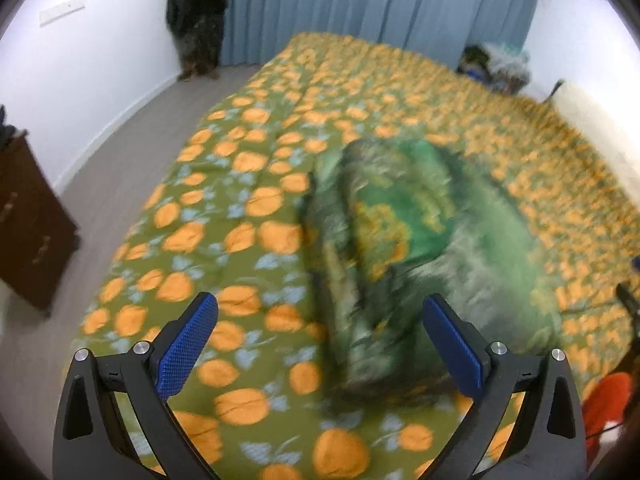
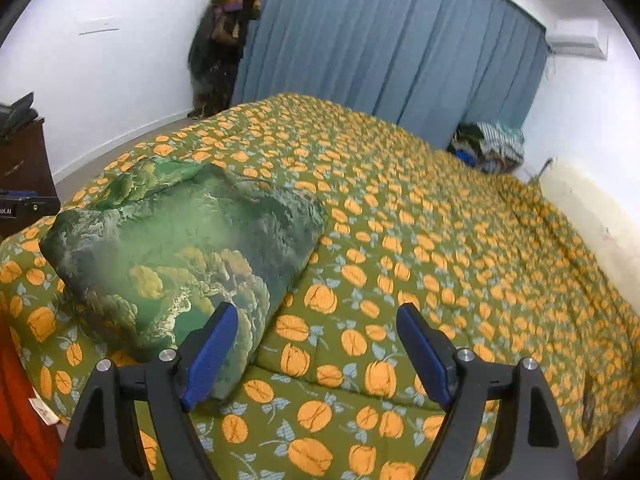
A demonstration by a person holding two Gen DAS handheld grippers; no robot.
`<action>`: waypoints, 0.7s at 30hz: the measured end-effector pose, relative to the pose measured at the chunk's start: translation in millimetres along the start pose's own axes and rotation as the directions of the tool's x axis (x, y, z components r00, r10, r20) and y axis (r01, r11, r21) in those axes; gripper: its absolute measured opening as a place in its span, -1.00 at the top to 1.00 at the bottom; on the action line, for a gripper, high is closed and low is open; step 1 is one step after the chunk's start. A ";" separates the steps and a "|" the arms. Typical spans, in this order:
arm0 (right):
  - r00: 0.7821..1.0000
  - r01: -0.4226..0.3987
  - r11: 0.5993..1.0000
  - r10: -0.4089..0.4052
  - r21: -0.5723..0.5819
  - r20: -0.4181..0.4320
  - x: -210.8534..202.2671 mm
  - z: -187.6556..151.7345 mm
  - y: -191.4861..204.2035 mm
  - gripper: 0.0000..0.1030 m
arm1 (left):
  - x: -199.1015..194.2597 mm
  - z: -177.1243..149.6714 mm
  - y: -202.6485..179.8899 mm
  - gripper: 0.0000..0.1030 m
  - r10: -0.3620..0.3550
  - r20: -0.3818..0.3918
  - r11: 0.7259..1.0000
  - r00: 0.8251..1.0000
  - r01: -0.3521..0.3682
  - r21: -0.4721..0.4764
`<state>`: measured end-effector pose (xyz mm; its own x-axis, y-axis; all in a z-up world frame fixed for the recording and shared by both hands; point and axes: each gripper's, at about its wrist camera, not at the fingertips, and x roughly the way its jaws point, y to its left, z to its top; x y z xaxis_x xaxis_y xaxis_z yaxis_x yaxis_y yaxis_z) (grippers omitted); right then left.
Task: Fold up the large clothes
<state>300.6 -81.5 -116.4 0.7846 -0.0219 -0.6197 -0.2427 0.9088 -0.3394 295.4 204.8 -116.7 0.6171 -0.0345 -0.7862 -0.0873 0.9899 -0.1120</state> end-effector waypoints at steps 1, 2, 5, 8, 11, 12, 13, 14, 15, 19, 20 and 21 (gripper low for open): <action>1.000 -0.006 1.000 0.006 0.000 0.002 -0.1 -0.4 0.0 -0.67 | -2.3 1.0 -0.7 -0.98 0.024 0.001 1.000 1.000 -0.024 0.011; 1.000 -0.023 1.000 0.023 0.002 0.006 -0.4 -1.2 -0.2 -0.70 | -4.6 0.8 -1.4 -0.98 0.032 0.004 0.999 0.999 -0.032 0.014; 0.999 -0.042 0.998 0.043 -0.035 0.021 -2.3 -4.4 1.1 -0.72 | -11.2 5.7 4.2 -0.98 -0.022 0.013 1.000 1.000 0.022 -0.016; 0.997 -0.074 0.996 0.074 -0.048 -0.014 0.7 -8.7 -0.1 -0.72 | -7.4 14.4 23.7 -0.98 -0.216 0.004 0.970 0.976 0.215 -0.113; 0.988 -0.137 0.990 0.138 0.019 -0.070 7.8 -13.1 -9.6 -0.72 | 17.6 26.9 37.1 -0.98 -0.401 -0.061 0.896 0.914 0.377 -0.234; 0.981 -0.167 0.984 0.172 0.058 -0.095 11.7 -14.1 -12.9 -0.72 | 29.4 28.9 39.2 -0.97 -0.440 -0.084 0.875 0.894 0.406 -0.262; 0.973 -0.194 0.977 0.203 0.089 -0.109 14.2 -16.1 -16.2 -0.72 | 36.0 30.5 39.0 -0.97 -0.462 -0.097 0.863 0.881 0.422 -0.278; 0.965 -0.222 0.968 0.235 0.119 -0.118 16.8 -16.7 -17.7 -0.72 | 51.1 31.1 38.5 -0.96 -0.499 -0.116 0.840 0.859 0.446 -0.308; 0.957 -0.245 0.959 0.263 0.145 -0.122 19.0 -17.4 -18.4 -0.72 | 61.9 30.7 37.3 -0.96 -0.524 -0.124 0.822 0.843 0.462 -0.332; 0.918 -0.343 0.906 0.380 0.249 -0.116 27.1 -18.6 -21.7 -0.72 | 95.7 26.2 27.9 -0.96 -0.608 -0.134 0.754 0.783 0.515 -0.408; 0.909 -0.359 0.894 0.400 0.268 -0.116 29.5 -18.8 -22.4 -0.72 | 103.3 24.1 22.9 -0.96 -0.626 -0.145 0.741 0.766 0.526 -0.418; 0.899 -0.376 0.880 0.422 0.291 -0.113 32.6 -19.3 -23.9 -0.72 | 112.5 19.8 15.9 -0.96 -0.637 -0.167 0.736 0.752 0.531 -0.420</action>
<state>321.0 -111.9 -142.1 0.5387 0.3168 -0.7807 -0.3426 0.9289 0.1406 379.0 219.4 -194.9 0.3891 -0.6798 -0.6216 -0.0649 0.6529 -0.7547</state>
